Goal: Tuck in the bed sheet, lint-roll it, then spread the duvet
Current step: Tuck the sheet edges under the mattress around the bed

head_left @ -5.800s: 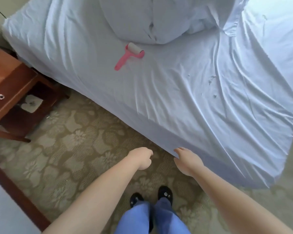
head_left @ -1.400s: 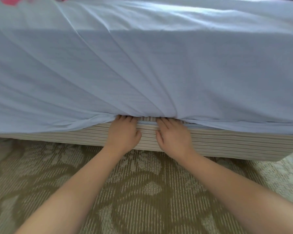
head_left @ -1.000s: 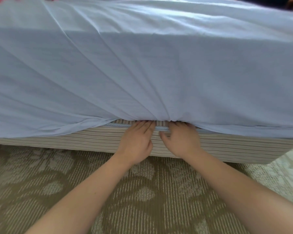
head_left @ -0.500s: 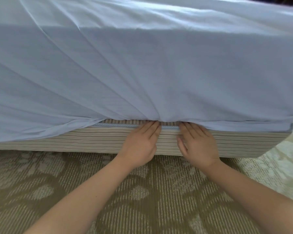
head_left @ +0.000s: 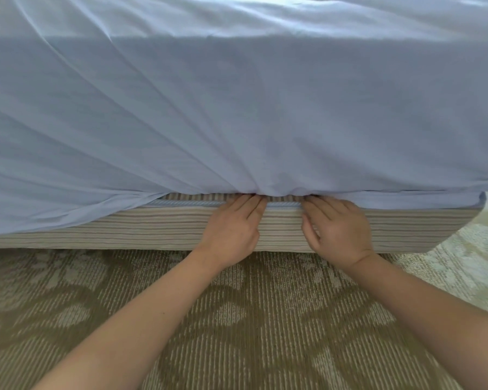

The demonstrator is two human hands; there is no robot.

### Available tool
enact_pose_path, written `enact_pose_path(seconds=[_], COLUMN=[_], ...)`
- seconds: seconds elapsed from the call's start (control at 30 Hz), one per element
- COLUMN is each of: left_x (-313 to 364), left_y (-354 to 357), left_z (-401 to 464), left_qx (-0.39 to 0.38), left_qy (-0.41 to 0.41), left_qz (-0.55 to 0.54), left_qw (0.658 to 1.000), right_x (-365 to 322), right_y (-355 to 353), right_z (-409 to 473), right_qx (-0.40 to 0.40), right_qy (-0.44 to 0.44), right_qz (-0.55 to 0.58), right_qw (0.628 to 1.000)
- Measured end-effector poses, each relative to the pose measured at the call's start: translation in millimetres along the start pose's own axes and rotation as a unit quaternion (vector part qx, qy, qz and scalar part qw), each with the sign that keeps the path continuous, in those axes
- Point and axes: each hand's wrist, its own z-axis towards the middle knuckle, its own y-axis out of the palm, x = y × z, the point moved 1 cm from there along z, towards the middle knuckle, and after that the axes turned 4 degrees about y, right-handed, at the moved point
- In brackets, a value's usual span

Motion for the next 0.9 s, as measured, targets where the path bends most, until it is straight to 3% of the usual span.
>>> enact_pose_path(seconds=[0.1,0.3,0.53,0.6,0.73,0.9], left_x=[7.6,21.1,19.5,17.2,14.6,15.5], left_y=[1.4,-1.4,-1.7,-5.1,-9.0,-6.7], left_z=[4.7,21.3,16.4,14.5,11.7,11.8], left_qx=[0.010,0.041,0.013,0.014,0.015,0.017], left_qy=[0.017,0.025,0.012,0.003,-0.005,-0.017], left_qz=[0.010,-0.006,-0.007,-0.010,-0.018,-0.009], left_qw=[1.000,0.999,1.000,1.000,1.000,1.000], right_x=[20.5,12.8,22.2,22.7,21.6,35.5], right_y=[-6.8,-11.9,-1.1,-0.6,-8.7,-7.7], right_z=[-11.7,6.2,26.0,20.3,5.0,3.6], right_qx=[-0.021,-0.167,-0.268,-0.246,-0.127,-0.198], right_qy=[0.020,0.111,0.116,0.105,0.117,0.186], right_qz=[-0.018,-0.021,-0.023,-0.040,-0.080,-0.099], right_qw=[0.999,0.980,0.956,0.963,0.982,0.957])
